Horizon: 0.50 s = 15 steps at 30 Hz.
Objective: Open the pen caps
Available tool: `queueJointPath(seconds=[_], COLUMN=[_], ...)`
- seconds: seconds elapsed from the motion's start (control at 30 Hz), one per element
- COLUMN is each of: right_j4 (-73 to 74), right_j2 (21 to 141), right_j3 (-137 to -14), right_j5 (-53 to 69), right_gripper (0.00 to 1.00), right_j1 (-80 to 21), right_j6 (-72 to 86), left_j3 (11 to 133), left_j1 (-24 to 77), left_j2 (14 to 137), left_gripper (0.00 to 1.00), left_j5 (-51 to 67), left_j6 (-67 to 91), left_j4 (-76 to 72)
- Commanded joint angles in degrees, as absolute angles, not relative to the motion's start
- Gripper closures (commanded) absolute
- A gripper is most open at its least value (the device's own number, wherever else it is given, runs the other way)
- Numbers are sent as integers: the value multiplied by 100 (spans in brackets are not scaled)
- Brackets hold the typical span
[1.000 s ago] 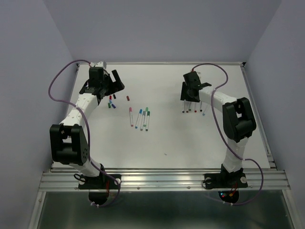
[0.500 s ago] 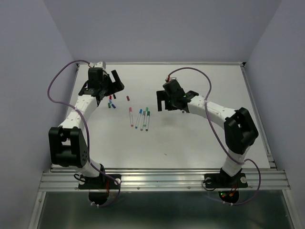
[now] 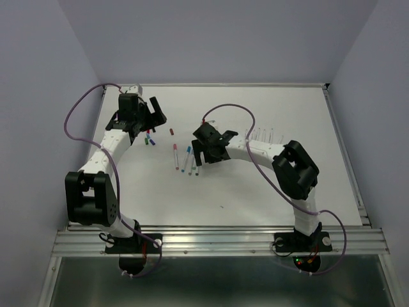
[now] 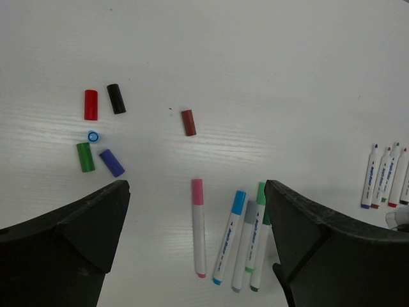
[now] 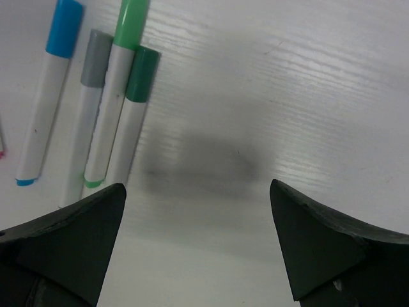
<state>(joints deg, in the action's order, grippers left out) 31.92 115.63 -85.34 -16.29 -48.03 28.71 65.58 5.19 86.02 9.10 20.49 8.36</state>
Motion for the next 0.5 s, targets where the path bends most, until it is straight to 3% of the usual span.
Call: queueJointPath(seconds=[0.0,0.47], right_j4=[3182,3199], right_j2=[11601,12049], right_j3=[-8965,-9299], right_j5=[-1854,-1934], right_gripper=[0,0], right_j1=[-4843,-4843], right_j6=[3059,3111], left_j3=[6513,6460], left_j1=[536,527], left_j2=[8279,8244], left_gripper=[1,1], left_j5=[923,958], left_j6=[1916,1899], left_j4=[615,580])
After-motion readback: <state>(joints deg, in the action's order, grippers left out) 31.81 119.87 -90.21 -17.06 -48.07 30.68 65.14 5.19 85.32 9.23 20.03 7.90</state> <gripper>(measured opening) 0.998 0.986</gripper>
